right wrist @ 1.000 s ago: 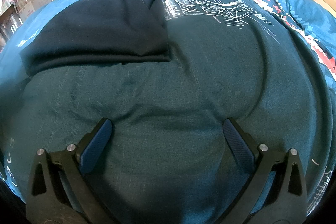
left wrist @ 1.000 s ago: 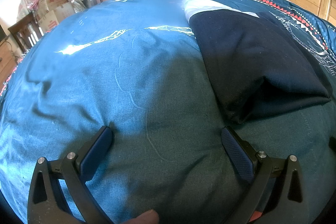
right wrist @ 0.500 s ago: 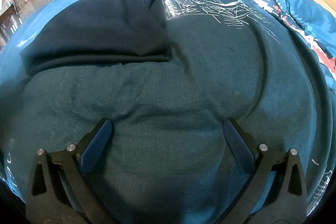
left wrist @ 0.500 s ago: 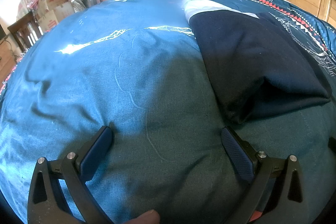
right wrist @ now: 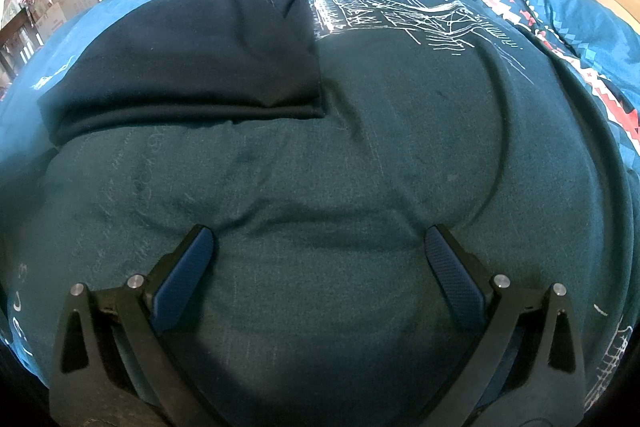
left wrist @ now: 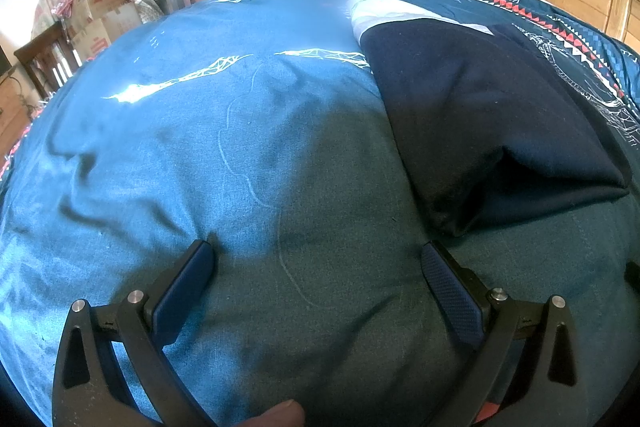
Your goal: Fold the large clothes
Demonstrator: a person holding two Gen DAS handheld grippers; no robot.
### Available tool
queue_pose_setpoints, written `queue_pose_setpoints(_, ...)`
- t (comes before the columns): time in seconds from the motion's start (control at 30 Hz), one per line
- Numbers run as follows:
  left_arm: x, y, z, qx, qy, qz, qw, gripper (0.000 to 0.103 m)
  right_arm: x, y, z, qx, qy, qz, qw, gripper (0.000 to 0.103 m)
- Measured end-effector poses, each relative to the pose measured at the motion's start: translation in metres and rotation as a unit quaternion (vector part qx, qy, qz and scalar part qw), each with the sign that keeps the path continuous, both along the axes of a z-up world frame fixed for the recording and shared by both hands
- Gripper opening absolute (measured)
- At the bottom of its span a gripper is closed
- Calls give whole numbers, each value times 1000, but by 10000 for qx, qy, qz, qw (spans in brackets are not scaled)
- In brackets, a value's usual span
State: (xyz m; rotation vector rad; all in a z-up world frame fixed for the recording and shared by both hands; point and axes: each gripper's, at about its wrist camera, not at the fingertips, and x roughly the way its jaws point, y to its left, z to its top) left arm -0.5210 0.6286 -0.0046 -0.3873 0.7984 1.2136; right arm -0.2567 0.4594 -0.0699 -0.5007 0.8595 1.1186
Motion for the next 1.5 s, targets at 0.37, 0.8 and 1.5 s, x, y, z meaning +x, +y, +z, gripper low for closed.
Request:
queue_pose_setpoints(0.37,0,0,0,4,11,3,10000,103,-1,0,0,0,2,2,10000,103)
queue_pose_setpoints(0.8,0,0,0,3,12,4,10000,103,0,1,0,-13,-16,3,10000,103)
queue_pose_setpoints(1.5,1,-12,32,-49,156,-179,9997,103,-4,-9,51,1,-246,184,9995,103)
